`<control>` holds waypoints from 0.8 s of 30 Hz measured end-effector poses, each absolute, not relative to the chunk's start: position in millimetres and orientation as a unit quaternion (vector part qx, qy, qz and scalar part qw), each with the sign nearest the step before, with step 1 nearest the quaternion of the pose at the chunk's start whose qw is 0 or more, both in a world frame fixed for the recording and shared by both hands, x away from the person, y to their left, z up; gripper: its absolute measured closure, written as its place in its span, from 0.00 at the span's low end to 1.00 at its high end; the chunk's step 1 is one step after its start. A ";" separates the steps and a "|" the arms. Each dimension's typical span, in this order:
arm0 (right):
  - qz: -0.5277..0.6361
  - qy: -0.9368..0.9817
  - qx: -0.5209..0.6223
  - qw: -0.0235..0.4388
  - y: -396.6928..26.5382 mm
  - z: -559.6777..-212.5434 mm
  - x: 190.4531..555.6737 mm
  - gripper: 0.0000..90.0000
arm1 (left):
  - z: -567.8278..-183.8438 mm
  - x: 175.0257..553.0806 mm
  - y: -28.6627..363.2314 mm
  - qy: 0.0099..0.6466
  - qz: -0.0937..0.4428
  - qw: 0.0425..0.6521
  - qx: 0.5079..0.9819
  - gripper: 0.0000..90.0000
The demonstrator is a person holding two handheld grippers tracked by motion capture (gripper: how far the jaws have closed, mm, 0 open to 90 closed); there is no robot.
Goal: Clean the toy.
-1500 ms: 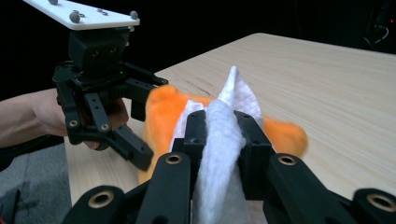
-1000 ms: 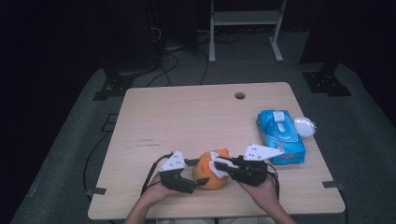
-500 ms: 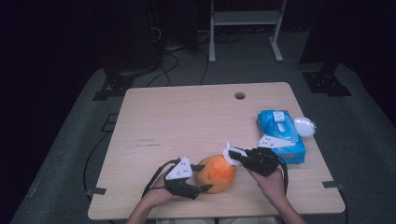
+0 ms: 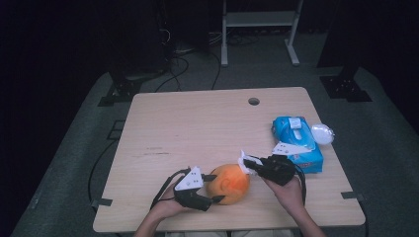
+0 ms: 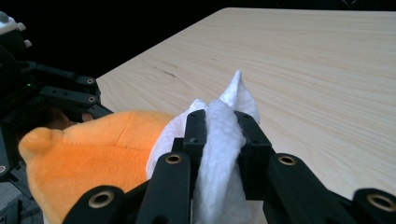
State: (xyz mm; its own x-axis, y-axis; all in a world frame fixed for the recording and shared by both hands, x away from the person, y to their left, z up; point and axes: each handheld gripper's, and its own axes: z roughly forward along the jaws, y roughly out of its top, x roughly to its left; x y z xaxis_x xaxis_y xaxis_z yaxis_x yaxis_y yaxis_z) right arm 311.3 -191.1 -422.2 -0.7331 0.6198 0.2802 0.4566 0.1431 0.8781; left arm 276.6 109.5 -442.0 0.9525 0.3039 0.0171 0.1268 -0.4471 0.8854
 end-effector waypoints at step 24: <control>0.580 0.742 0.336 0.034 -169.9 -423.2 301.4 0.84 | -418.7 273.0 116.7 0.173 0.115 0.522 0.827 0.49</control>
